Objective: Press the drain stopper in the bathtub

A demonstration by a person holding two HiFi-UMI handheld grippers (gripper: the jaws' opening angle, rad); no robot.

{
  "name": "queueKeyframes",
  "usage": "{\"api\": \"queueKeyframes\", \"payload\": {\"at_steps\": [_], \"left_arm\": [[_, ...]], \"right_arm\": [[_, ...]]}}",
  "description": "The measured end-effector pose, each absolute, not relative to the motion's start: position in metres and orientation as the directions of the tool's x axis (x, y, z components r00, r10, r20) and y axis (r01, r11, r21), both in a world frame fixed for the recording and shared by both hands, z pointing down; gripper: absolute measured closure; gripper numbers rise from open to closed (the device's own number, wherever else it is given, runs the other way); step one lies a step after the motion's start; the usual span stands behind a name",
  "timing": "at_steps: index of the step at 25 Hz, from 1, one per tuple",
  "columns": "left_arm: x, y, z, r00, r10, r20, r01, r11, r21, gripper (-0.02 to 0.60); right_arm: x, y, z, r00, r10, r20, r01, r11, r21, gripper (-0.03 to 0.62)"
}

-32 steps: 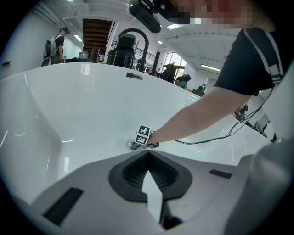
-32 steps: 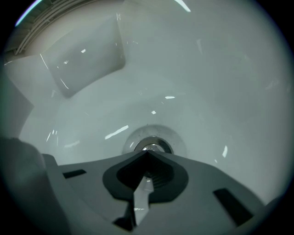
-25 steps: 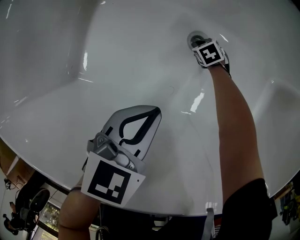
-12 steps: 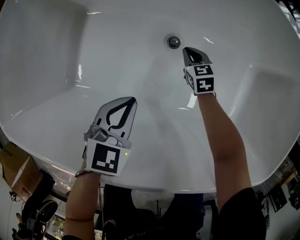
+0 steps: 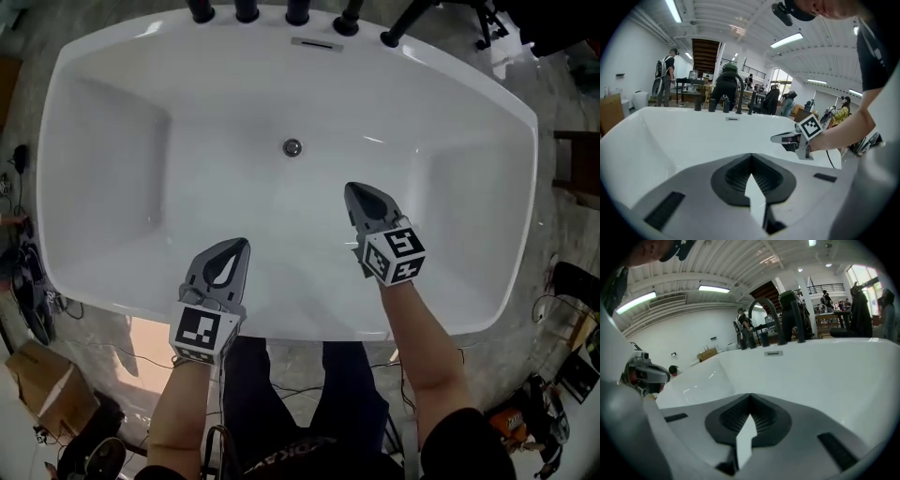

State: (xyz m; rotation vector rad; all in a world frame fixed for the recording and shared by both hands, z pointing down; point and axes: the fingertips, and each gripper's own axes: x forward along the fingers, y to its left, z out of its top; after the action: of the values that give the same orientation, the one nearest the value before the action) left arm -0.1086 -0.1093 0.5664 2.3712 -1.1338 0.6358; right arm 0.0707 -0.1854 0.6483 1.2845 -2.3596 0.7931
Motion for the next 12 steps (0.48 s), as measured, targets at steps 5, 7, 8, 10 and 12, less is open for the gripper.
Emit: {"api": "queueKeyframes", "payload": {"at_steps": [5, 7, 8, 10, 12], "left_arm": [[-0.1, -0.093, 0.518, 0.593, -0.576, 0.562, -0.779, -0.588, 0.22, 0.574], [-0.096, -0.085, 0.496, 0.608, -0.574, 0.548, -0.771, -0.593, 0.233, 0.574], [-0.094, -0.084, 0.485, 0.615, -0.575, 0.539, -0.767, -0.596, 0.238, 0.574], [-0.091, -0.085, 0.464, 0.631, -0.577, 0.519, -0.756, -0.606, 0.245, 0.574], [-0.089, -0.084, 0.443, 0.648, -0.573, 0.503, -0.741, -0.628, 0.239, 0.574]], "right_arm": [[0.07, -0.162, 0.553, -0.553, -0.688, 0.471, -0.833, 0.448, -0.324, 0.583], [0.071, -0.15, 0.516, -0.562, -0.694, 0.45, -0.827, 0.463, -0.32, 0.583], [0.072, -0.146, 0.498, -0.564, -0.7, 0.438, -0.826, 0.469, -0.313, 0.583], [0.075, -0.142, 0.465, -0.557, -0.722, 0.41, -0.83, 0.475, -0.292, 0.583], [0.076, -0.136, 0.435, -0.55, -0.742, 0.383, -0.835, 0.476, -0.277, 0.583]]}}
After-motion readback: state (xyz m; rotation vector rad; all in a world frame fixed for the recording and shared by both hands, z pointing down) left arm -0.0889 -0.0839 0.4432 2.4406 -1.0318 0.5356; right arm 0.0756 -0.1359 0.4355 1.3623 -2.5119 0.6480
